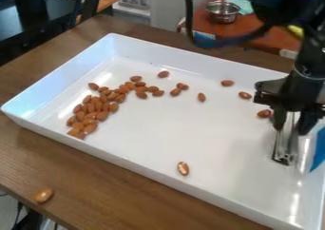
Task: Sweep into pile
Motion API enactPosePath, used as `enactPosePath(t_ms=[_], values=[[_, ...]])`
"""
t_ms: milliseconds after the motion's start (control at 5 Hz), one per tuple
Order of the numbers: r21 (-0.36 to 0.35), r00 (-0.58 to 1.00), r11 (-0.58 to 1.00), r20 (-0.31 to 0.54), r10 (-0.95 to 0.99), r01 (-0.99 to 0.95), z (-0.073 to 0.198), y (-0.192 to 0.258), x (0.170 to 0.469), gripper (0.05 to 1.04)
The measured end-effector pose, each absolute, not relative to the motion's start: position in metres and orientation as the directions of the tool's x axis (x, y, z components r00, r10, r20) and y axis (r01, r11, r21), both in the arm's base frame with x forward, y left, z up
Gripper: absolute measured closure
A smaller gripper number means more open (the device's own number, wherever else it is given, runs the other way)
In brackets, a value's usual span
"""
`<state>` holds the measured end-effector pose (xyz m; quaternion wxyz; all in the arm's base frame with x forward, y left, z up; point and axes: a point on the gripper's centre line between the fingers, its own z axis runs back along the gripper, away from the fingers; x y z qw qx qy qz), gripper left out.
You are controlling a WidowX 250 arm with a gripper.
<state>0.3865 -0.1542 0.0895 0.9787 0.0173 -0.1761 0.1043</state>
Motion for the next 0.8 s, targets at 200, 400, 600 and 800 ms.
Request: enactPosePath(t_ms=[200, 400, 600, 800], values=[[-0.049, 0.926, 0.972, 0.296, 0.235, -0.231, 0.088, -0.125, 0.388, 0.734], [-0.088, 0.923, 0.960, 0.264, 0.279, -0.265, 0.088, -0.095, 0.391, 0.734], [-0.108, 0.922, 0.954, 0.248, 0.297, -0.278, 0.087, -0.067, 0.387, 0.734], [-0.111, 0.914, 0.947, 0.251, 0.320, -0.301, 0.087, -0.045, 0.385, 0.734]])
